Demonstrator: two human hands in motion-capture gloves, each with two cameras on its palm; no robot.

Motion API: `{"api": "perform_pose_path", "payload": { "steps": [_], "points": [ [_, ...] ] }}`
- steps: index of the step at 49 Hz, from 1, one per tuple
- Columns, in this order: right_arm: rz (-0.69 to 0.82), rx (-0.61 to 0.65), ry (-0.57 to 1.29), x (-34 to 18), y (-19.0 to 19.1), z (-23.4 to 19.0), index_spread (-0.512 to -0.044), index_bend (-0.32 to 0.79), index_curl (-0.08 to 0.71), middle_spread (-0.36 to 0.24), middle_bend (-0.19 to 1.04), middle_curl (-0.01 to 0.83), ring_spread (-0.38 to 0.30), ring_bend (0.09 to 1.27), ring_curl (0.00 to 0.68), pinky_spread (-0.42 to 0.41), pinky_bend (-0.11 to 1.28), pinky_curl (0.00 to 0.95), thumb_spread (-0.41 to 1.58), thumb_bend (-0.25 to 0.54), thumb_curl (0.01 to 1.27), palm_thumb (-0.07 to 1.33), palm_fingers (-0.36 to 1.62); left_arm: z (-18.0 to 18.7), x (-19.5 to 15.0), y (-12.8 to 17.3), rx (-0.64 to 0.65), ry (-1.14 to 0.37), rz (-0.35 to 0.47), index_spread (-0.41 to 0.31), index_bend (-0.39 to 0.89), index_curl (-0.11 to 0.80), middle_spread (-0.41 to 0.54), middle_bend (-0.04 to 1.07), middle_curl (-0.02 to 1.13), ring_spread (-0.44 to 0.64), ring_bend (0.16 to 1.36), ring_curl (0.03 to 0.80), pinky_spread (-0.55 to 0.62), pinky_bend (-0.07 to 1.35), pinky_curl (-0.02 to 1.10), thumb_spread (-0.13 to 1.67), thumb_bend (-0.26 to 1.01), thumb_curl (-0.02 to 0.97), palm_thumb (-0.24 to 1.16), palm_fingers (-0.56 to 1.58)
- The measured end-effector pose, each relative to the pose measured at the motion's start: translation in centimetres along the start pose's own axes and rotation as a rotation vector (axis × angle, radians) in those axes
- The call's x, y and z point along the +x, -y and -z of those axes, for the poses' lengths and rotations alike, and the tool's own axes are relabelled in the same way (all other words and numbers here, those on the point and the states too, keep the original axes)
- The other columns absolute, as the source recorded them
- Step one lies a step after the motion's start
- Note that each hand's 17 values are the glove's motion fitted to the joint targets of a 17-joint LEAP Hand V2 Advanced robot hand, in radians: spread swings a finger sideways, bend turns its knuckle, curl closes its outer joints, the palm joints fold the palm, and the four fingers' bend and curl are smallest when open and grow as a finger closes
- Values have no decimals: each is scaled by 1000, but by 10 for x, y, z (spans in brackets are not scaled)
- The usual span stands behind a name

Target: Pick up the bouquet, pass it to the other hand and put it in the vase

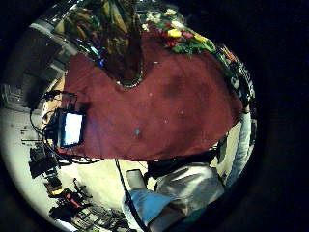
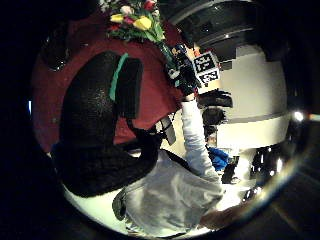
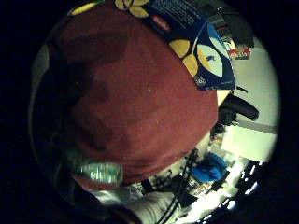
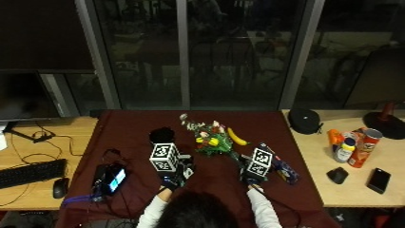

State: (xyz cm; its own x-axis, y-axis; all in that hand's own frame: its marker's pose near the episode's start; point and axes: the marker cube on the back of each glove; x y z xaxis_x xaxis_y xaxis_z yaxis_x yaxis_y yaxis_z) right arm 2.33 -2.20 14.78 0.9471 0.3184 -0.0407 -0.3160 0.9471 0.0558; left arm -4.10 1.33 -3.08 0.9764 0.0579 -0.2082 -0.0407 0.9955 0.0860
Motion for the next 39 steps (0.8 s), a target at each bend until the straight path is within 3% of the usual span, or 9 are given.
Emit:
{"api": "perform_pose_path", "payload": {
  "steps": [4, 9, 12, 21, 23, 24, 27, 34, 39],
  "points": [
    [10, 77, 93, 3, 13, -4, -229, 286, 251, -182, 616, 540, -212, 845, 471, -282, 652, 392, 943, 85, 470, 965, 1453, 3, -3, 1, 0, -3, 1, -85, 196, 449, 72, 162, 312, 192, 358, 293, 239, 178, 289, 1300, -12, 294, 298, 488],
    [119, -24, 518, -10, -4, 28, -233, 432, 328, -185, 700, 570, -208, 858, 486, -280, 622, 402, 920, 19, 449, 933, 1514, 10, -2, 3, -27, -82, -33, -85, 194, 448, 67, 163, 312, 190, 359, 294, 231, 181, 292, 1297, -14, 294, 296, 495],
    [55, 133, 553, -7, 15, 29, -228, 480, 365, -181, 728, 581, -206, 871, 495, -275, 625, 409, 901, -6, 449, 934, 1502, 15, 1, 5, -54, -173, -74, -85, 192, 447, 66, 164, 314, 190, 361, 296, 230, 179, 291, 1297, -13, 294, 295, 498],
    [95, 204, 900, -29, 22, 61, -219, 472, 426, -177, 761, 595, -199, 929, 515, -264, 685, 446, 703, -17, 521, 985, 1429, 37, 20, 24, -68, -455, -158, -74, 160, 432, 64, 173, 322, 181, 372, 303, 217, 191, 300, 1299, -12, 294, 297, 504],
    [113, 259, 997, -39, 19, 73, -218, 471, 436, -173, 767, 597, -199, 932, 518, -263, 692, 451, 655, -13, 542, 1004, 1421, 42, 26, 34, -60, -530, -176, -42, 76, 403, 70, 191, 332, 181, 407, 314, 212, 208, 310, 1298, -11, 297, 302, 456],
    [119, 291, 1042, -45, 17, 80, -219, 469, 442, -170, 770, 598, -197, 935, 519, -263, 695, 454, 624, -14, 552, 1011, 1418, 45, 30, 40, -61, -564, -187, 0, -38, 360, 85, 193, 337, 181, 461, 332, 209, 239, 322, 1292, -1, 303, 325, 382],
    [147, 350, 1159, -60, 10, 96, -220, 471, 458, -169, 779, 602, -195, 941, 522, -258, 698, 459, 561, -20, 576, 1020, 1409, 55, 42, 53, -86, -648, -220, 68, -64, 301, 134, 184, 348, 208, 516, 348, 228, 301, 345, 1267, -1, 316, 357, 241],
    [363, 464, 1307, -90, 4, 115, -217, 477, 490, -166, 790, 608, -193, 948, 525, -252, 704, 469, 459, -29, 620, 1019, 1406, 74, 69, 76, -118, -858, -252, 162, -7, 206, 259, 179, 344, 293, 611, 369, 303, 392, 369, 1184, -16, 339, 398, 21],
    [410, 408, 1375, -116, -17, 127, -219, 471, 509, -164, 801, 611, -189, 954, 528, -250, 708, 474, 426, -28, 645, 1020, 1404, 76, 88, 97, -140, -986, -274, 189, 15, 157, 333, 173, 325, 347, 662, 362, 352, 446, 370, 1121, -23, 351, 411, -79]
  ]
}}
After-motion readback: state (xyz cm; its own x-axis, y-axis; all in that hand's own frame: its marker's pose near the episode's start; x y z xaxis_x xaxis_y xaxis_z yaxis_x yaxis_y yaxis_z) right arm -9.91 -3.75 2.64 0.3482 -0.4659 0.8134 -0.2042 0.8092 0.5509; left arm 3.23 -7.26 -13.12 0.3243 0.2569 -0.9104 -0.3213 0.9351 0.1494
